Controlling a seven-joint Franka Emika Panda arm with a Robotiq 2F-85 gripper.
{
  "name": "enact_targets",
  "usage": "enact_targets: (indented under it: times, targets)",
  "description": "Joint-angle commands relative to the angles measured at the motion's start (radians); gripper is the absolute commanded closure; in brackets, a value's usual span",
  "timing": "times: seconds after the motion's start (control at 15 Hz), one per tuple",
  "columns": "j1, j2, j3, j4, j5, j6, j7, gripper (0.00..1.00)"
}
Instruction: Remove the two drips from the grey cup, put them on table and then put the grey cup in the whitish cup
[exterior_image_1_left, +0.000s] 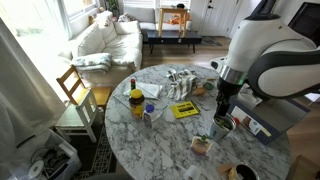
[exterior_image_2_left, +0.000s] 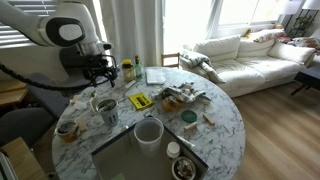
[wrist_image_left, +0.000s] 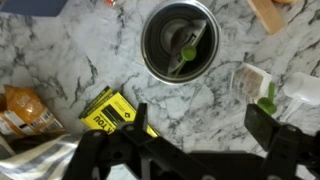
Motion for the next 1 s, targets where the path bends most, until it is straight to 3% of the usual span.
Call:
enact_targets:
  times: [0.0,0.47,0.73,0.93]
  targets:
    - [-0.028,-0.007,-0.029,-0.032,0.005,-0.033,0.026,0.00]
    - [-0.039,0.046,-0.050,-0.039,0.107,-0.038,-0.045,0.00]
    - [-0.043,0.079,-0.046,-0.036,0.111,-0.042,-0.038,0.00]
    - [-0.045,0.095,-0.044,-0.036,0.114,-0.027,-0.040,0.17]
